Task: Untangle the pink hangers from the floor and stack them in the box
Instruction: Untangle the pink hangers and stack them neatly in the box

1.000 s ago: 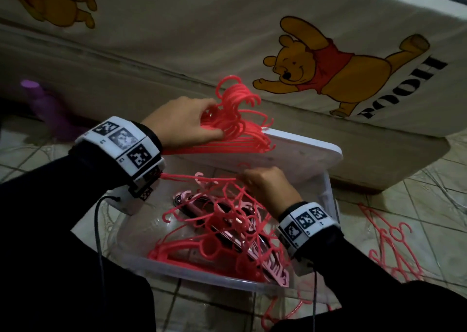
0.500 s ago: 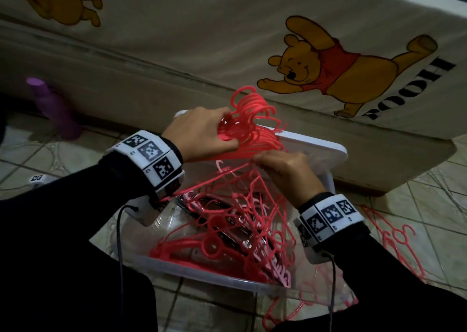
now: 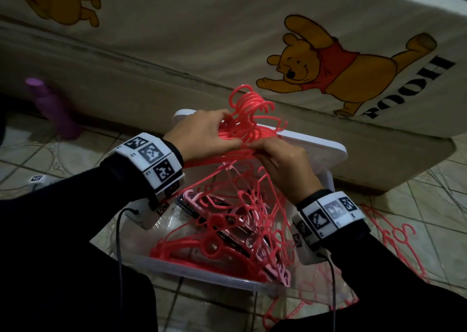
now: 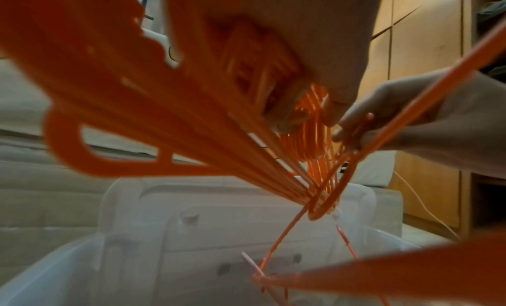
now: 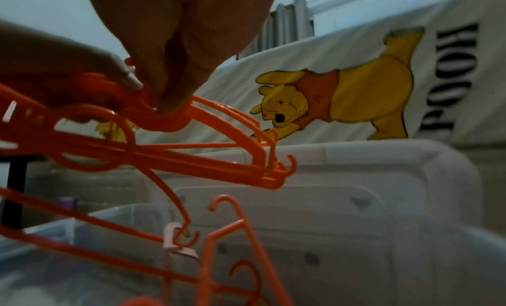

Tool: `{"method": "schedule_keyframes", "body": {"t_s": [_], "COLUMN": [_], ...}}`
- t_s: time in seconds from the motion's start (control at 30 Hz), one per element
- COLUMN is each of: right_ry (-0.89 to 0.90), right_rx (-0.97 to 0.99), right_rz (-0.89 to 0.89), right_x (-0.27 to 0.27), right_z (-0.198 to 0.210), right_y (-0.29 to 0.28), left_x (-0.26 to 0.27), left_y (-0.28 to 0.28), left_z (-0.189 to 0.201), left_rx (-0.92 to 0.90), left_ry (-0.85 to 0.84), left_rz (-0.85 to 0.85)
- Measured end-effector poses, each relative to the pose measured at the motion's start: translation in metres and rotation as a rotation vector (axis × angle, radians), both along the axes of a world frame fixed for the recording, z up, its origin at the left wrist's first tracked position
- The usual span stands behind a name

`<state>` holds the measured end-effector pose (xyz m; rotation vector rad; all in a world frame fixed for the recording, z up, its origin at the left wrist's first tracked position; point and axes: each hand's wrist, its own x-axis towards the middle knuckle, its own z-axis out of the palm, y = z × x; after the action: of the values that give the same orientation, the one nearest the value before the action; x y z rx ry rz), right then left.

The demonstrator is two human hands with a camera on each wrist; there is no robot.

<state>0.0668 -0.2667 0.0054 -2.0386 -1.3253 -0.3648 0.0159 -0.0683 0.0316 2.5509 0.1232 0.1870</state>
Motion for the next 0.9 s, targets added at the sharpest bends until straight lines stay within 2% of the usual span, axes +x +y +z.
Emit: {"method": "schedule_keyframes", "body": {"t_s": [0.1, 0.23, 0.33, 0.53, 0.63, 0.7, 0.8, 0.9], "right_ry": [0.081, -0.254, -0.329, -0.004, 0.266, 0.314, 0.128, -0.107], "right_rx": [0.026, -0.222, -0.249, -0.415, -0.318, -0.231, -0.137, -0.137], "right_rz": [-0.064, -0.144, -0.019, 0.058, 0.108, 0.122, 0.155, 0.141], "right_x": [-0.001, -0.016, -0.039, -0.054, -0.051, -0.051, -0.049, -0.046], "right_z": [0.001, 0.0, -0.005, -0.029, -0.033, -0.033, -0.033, -0.03], "right_y": [0.004, 0.012, 0.027, 0.044, 0.043, 0.041, 0.043, 0.047], "left_x": [0.002, 0.005, 0.007, 0.01, 0.01, 0.01, 0.009, 0.006], "left_y": [-0.003, 0.0, 0.002, 0.0, 0.002, 0.003, 0.004, 0.002], "left_z": [0.0, 0.004, 0.004, 0.003, 0.003, 0.004, 0.005, 0.006], "left_rx": [-0.014, -0.048, -0.068, -0.115, -0.11, -0.084, -0.044, 0.015], "left_ry": [0.005, -0.011, -0.025, -0.029, -0.02, -0.011, -0.009, -0.001], "left_rz": [0.014, 0.046, 0.064, 0.077, 0.083, 0.079, 0.071, 0.065]}}
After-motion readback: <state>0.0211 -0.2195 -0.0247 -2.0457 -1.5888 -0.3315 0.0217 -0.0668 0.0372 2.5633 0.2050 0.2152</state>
